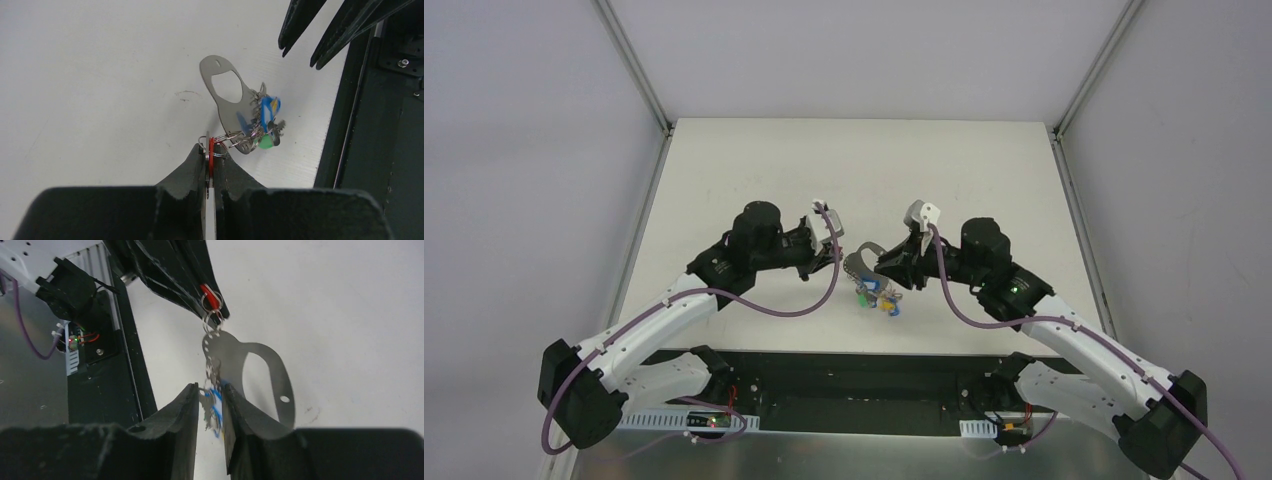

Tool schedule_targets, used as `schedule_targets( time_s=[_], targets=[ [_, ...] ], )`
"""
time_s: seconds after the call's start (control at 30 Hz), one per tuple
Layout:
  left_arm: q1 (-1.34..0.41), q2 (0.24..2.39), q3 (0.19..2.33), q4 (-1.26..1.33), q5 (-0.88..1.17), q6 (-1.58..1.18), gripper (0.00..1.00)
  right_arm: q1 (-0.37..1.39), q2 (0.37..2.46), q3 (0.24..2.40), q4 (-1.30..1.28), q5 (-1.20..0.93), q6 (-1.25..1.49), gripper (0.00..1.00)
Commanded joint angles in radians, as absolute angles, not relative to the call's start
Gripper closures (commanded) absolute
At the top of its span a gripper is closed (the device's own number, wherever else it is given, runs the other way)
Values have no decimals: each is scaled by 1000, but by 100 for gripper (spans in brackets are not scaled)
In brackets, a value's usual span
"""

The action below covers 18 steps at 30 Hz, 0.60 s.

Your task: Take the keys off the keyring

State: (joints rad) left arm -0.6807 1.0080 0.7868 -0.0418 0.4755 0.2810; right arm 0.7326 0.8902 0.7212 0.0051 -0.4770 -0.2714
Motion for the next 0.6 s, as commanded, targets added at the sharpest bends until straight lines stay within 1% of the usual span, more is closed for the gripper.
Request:
schedule_targets(
  time_s=[0.0,0.17,0.37,0.57],
  targets=[
    [-684,1027,864,-50,528,254,100,740,945,716,224,-641,-295,71],
    [-686,1027,865,-58,566,272,100,747,1001,736,260,-662,-345,71],
    [-685,1022,864,-59,583,273,100,747,1047,794,186,-729,-448,73],
    [-687,1018,861,-59,611,283,100,751,1081,806,188,-756,-501,74]
  ],
)
